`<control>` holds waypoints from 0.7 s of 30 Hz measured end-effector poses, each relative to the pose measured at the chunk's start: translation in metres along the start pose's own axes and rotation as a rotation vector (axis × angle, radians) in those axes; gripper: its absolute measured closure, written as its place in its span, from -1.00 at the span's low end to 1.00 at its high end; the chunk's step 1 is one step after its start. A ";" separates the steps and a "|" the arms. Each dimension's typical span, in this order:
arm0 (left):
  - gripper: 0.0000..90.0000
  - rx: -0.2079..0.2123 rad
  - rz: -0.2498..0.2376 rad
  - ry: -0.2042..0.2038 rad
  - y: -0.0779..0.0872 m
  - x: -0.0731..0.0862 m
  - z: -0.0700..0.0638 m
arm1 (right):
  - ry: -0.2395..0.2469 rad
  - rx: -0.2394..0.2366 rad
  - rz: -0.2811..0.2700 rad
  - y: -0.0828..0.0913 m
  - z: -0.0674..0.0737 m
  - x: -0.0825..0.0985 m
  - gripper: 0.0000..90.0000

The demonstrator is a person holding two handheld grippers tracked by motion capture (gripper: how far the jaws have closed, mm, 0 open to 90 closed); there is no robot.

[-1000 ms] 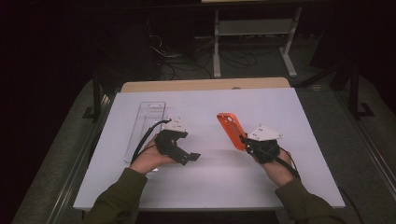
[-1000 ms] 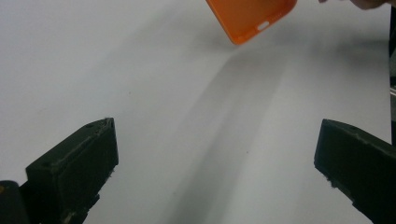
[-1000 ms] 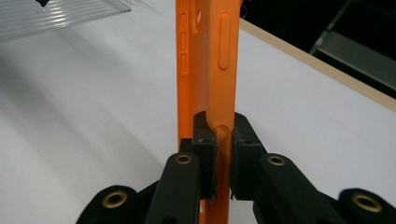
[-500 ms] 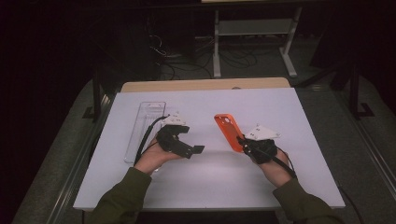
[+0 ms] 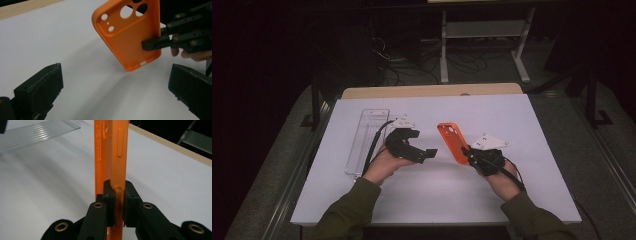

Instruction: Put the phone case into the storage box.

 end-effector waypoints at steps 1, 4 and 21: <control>-1.00 -0.001 -0.007 0.008 -0.001 -0.001 0.000 | -0.004 -0.003 -0.001 0.000 0.001 0.000 0.80; -1.00 0.005 -0.019 0.028 -0.004 -0.004 0.001 | -0.002 -0.011 -0.002 -0.001 0.004 -0.001 0.80; -1.00 -0.025 -0.056 0.027 -0.018 -0.012 -0.002 | -0.022 -0.045 -0.003 -0.006 0.020 -0.005 0.80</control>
Point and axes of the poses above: each handheld gripper's, and its own axes: y roughly backward along the jaws, x roughly out of its underside, z roughly to its left, the point moved 10 cm from there along -y, roughly forward along the jaws, and after that the axes turned 6 degrees about -x, right-handed, at the moved point
